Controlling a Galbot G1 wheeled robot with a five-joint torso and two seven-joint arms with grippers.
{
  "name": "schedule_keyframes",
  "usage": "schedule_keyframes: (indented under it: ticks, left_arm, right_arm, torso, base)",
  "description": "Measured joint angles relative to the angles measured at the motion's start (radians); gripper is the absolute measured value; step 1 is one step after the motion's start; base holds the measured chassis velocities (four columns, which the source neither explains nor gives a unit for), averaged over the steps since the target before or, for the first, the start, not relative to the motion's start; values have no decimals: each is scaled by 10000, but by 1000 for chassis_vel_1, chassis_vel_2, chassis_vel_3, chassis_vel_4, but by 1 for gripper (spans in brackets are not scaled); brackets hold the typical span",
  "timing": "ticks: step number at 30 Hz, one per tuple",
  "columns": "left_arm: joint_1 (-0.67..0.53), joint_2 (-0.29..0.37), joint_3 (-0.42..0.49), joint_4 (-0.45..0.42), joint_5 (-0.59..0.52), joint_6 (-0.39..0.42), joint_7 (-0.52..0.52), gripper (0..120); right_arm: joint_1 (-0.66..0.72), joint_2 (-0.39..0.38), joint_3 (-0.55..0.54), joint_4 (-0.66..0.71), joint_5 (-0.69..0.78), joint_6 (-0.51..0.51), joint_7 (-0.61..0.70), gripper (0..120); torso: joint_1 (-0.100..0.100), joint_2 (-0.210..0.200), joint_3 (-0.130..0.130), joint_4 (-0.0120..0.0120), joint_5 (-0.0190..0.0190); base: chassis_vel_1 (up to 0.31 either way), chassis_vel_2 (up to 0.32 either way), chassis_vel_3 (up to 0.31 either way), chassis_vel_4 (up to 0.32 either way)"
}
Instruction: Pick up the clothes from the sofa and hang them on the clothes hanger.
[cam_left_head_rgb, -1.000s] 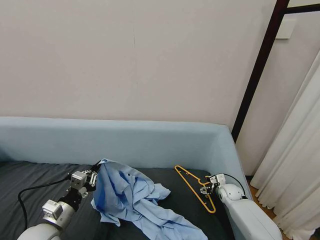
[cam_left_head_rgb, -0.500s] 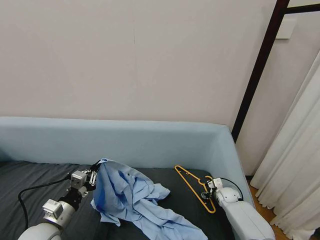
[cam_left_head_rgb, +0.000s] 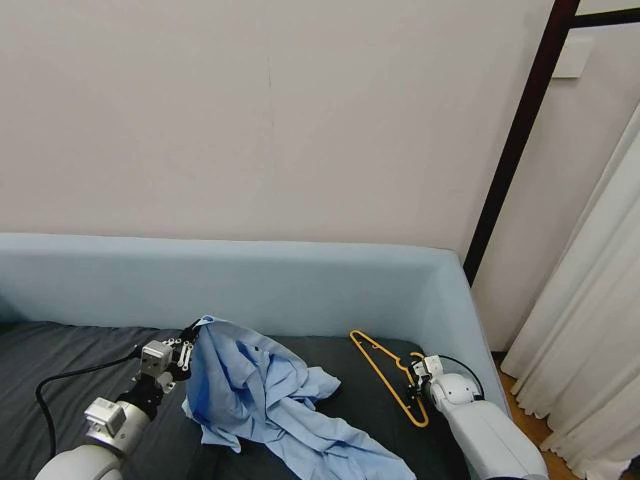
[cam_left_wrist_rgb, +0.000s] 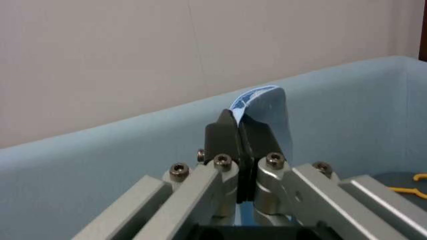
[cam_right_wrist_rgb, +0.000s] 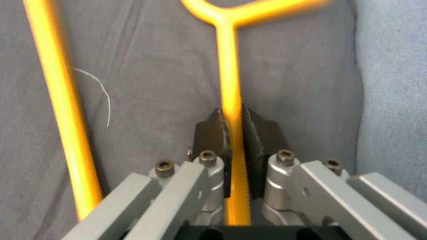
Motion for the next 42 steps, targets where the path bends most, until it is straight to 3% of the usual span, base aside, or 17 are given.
schedule_keyframes:
  ticks: [8,10,11,15,16,18,20,23,25,26,30,31,35,42]
  left_arm:
    - [-74,-17,97,67,2,-1,-13,0]
    - [-133,4,106,60,-28,-1,-21,0]
    - [-133,4,106,60,-28,-1,-21,0]
    - [-106,89,88,18,-92,-1,-18,0]
    - [-106,89,88,18,-92,-1,-18,0]
    - [-106,128,73,11,-173,-8,-10,0]
    - [-115,141,69,10,-227,-12,-6,0]
    - [-166,192,32,-31,-426,-31,4,0]
    - [-198,207,4,-39,-558,-41,4,0]
    - [-198,207,4,-39,-558,-41,4,0]
    - [-209,204,-97,-128,-938,-37,-76,0]
    - [-209,204,-97,-128,-938,-37,-76,0]
    - [-281,203,-121,-310,-1333,127,-215,0]
    - [-300,183,-193,-552,-1519,237,-311,0]
  right_arm:
    - [-196,-314,-194,677,54,20,32,4]
    - [-611,-1071,-615,2422,559,480,318,4]
    - [-611,-1071,-615,2422,559,480,318,4]
    - [-1168,-1973,-654,4995,1506,1506,880,4]
    - [-1168,-1973,-654,4995,1506,1506,880,4]
    - [-1734,-2633,-408,6363,1657,2236,959,4]
    - [-2066,-2951,-302,6935,1668,2540,955,4]
    - [-3543,-4059,-66,8875,1461,3885,694,4]
    - [-4353,-4507,22,9769,919,4807,570,4]
    - [-4353,-4507,22,9769,919,4807,570,4]
    - [-5534,-4879,-23,11009,-1538,6215,1028,4]
    - [-5534,-4879,-23,11009,-1538,6215,1028,4]
    - [-5935,-4819,-393,11312,-4639,6495,2134,4]
    - [-5922,-4560,-1309,11451,-6685,5928,3118,4]
  torso:
    - [0,0,1,0,1]
    - [0,0,2,-2,3]
    - [0,0,2,-2,3]
    - [0,0,1,4,3]
    - [0,0,1,4,3]
    - [0,0,0,11,0]
    - [0,0,-1,4,-6]
    - [-1,1,-1,-4,3]
    - [-2,1,-1,-5,0]
    - [-2,1,-1,-5,0]
    - [-2,1,-1,3,0]
    - [-2,1,-1,3,0]
    - [-1,1,-1,0,0]
    - [-2,1,0,2,-1]
  base:
    - [0,0,0,0]
    - [0,0,0,0]
    - [0,0,0,0]
    - [0,0,0,0]
    - [0,0,0,0]
    - [0,0,0,0]
    - [0,0,0,0]
    - [0,0,0,0]
    - [0,0,0,0]
    - [0,0,0,0]
    - [0,0,0,0]
    - [0,0,0,0]
    - [0,0,0,0]
    - [0,0,0,0]
